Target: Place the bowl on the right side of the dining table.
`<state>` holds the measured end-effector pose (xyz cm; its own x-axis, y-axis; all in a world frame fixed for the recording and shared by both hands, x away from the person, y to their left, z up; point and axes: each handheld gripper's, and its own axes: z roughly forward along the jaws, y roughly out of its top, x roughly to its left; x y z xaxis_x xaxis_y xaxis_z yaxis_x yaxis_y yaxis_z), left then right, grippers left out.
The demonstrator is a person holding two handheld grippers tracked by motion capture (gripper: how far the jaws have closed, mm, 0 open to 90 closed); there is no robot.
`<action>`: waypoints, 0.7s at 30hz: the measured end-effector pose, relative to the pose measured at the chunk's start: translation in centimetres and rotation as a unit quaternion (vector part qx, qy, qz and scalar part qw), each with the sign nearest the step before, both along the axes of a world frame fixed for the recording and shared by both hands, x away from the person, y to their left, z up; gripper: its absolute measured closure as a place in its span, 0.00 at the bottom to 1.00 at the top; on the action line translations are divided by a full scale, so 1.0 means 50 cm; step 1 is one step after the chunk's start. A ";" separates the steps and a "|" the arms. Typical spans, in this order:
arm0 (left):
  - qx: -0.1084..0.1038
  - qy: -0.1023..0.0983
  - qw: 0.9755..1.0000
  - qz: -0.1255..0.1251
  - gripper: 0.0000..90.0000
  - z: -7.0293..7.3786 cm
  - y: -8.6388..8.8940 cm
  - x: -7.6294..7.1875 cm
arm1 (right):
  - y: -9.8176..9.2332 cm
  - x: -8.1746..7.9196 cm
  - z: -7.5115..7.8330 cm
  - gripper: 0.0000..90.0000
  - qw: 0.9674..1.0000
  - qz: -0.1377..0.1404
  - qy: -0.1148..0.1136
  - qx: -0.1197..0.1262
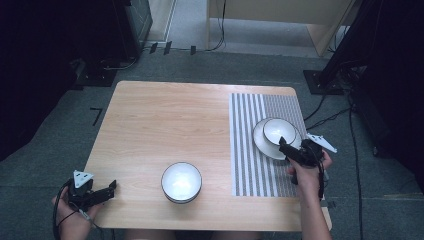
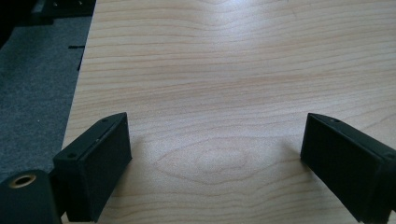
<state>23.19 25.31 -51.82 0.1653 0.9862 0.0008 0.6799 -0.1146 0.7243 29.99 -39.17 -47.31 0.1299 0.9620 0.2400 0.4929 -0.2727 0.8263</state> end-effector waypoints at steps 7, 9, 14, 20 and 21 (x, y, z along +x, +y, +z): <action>0.000 0.000 1.000 0.000 0.09 0.000 0.000 0.000 | 0.004 -0.014 -0.006 0.00 1.000 0.009 0.001 -0.008; 0.000 0.000 1.000 0.000 0.09 0.000 0.000 0.000 | 0.004 -0.017 -0.006 0.00 1.000 0.011 -0.004 -0.005; 0.000 0.000 1.000 0.000 0.09 0.000 0.000 0.000 | 0.007 -0.027 -0.003 0.00 1.000 0.020 -0.010 0.001; 0.000 0.000 1.000 0.000 0.09 0.000 0.000 0.000 | 0.012 -0.040 0.001 0.00 0.999 0.032 -0.013 -0.007; 0.000 0.000 1.000 0.000 0.09 0.000 0.000 0.000 | 0.012 -0.043 0.002 0.00 0.999 0.033 -0.011 -0.006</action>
